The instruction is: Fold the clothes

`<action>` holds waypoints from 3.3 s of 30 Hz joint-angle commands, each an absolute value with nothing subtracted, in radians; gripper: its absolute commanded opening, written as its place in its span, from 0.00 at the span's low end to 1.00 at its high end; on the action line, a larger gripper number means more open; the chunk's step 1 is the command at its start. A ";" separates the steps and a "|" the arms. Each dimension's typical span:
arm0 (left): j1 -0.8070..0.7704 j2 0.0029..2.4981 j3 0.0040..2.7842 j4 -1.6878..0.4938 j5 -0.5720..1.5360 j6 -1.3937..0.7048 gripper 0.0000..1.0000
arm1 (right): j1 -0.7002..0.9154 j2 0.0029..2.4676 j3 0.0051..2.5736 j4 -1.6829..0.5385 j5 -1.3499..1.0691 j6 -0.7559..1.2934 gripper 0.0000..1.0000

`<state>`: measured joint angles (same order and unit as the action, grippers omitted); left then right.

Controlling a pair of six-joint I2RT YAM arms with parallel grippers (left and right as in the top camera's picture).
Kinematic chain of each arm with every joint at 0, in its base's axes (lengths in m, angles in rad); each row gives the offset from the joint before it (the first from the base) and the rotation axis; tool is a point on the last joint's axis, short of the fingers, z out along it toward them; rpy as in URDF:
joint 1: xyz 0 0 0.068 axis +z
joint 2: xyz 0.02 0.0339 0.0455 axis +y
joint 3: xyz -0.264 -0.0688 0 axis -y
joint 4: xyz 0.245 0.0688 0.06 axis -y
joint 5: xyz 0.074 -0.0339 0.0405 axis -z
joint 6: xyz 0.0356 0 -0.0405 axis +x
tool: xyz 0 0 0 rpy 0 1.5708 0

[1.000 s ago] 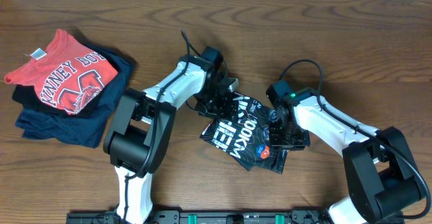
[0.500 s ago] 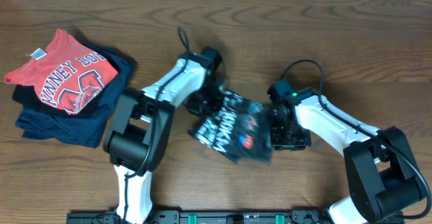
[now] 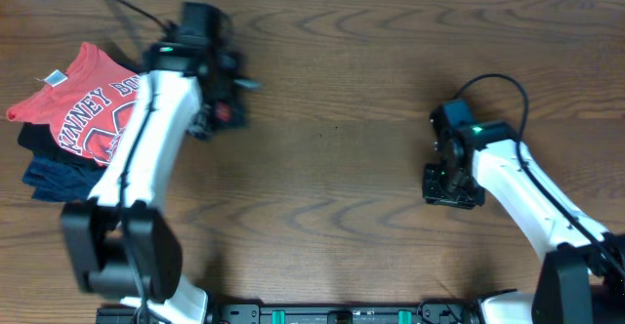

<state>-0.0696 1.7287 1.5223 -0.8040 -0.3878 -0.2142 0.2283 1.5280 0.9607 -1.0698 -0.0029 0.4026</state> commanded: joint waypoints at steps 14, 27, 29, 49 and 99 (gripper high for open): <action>0.262 1.618 1.543 -0.565 -0.505 -0.162 0.06 | 0.176 1.485 0.980 -1.104 0.011 0.350 0.37; 0.384 1.623 1.542 -0.632 -0.486 -0.204 0.78 | 0.176 1.485 0.980 -1.093 0.011 0.342 0.42; 0.384 1.623 1.542 -0.635 -0.486 -0.204 0.82 | 0.176 1.485 0.980 -1.089 0.011 0.342 0.51; 0.145 1.619 1.542 -1.039 0.062 -0.118 0.88 | 0.103 1.483 1.133 -0.700 -0.054 0.262 0.99; 0.086 0.646 1.095 -0.938 0.091 -0.178 0.98 | 0.051 0.602 0.905 -1.239 0.216 0.314 0.99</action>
<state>0.0895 0.6460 1.0969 -0.9375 0.0811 -0.1646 0.0456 0.6064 0.9073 -1.2381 0.2001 0.3035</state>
